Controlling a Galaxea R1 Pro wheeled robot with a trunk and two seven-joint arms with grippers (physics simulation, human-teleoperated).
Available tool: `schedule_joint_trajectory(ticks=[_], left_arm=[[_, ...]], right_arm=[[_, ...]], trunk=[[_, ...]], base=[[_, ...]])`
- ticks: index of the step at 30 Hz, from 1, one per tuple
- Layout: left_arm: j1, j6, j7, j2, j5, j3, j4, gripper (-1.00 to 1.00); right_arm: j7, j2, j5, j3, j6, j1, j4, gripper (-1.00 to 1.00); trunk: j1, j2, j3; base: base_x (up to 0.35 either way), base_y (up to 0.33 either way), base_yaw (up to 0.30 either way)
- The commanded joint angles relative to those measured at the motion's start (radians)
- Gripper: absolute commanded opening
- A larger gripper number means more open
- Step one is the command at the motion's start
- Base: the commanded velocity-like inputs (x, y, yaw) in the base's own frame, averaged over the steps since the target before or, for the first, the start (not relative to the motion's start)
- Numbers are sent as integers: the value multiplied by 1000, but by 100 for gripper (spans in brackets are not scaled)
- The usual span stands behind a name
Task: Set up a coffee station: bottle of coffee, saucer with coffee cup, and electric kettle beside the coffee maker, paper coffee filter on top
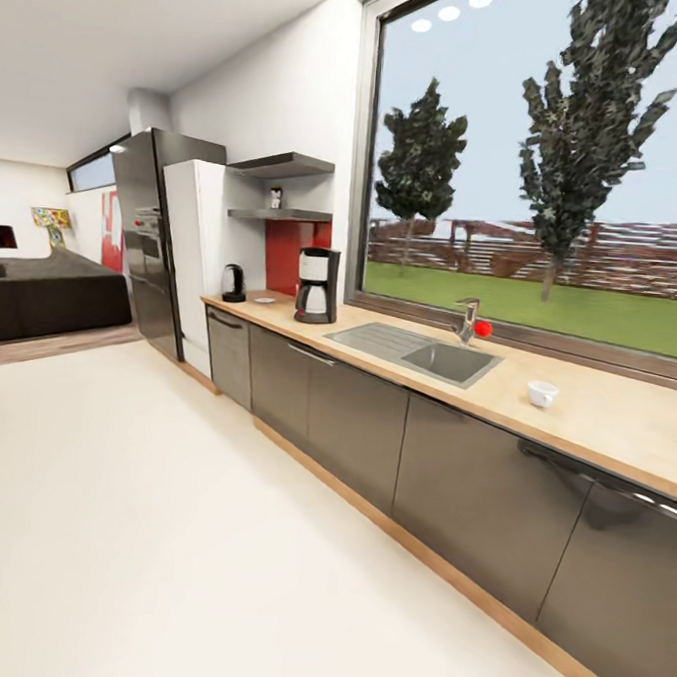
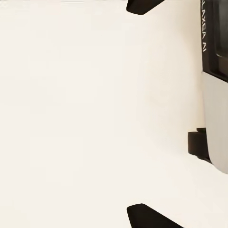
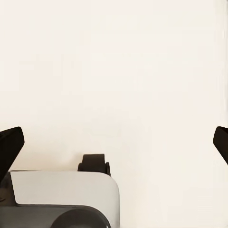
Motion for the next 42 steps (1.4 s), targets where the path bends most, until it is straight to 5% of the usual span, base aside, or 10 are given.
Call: schedule_joint_trajectory(ticks=[1,42], left_arm=[[0,-1,0,0,-1,0,-1,100],[0,-1,0,0,-1,0,-1,100]], right_arm=[[0,0,-1,0,-4,-1,1,100],[0,0,-1,0,-6,-1,1,100]], trunk=[[0,-1,0],[0,-1,16]], base=[[0,0,-242],[0,0,-242]])
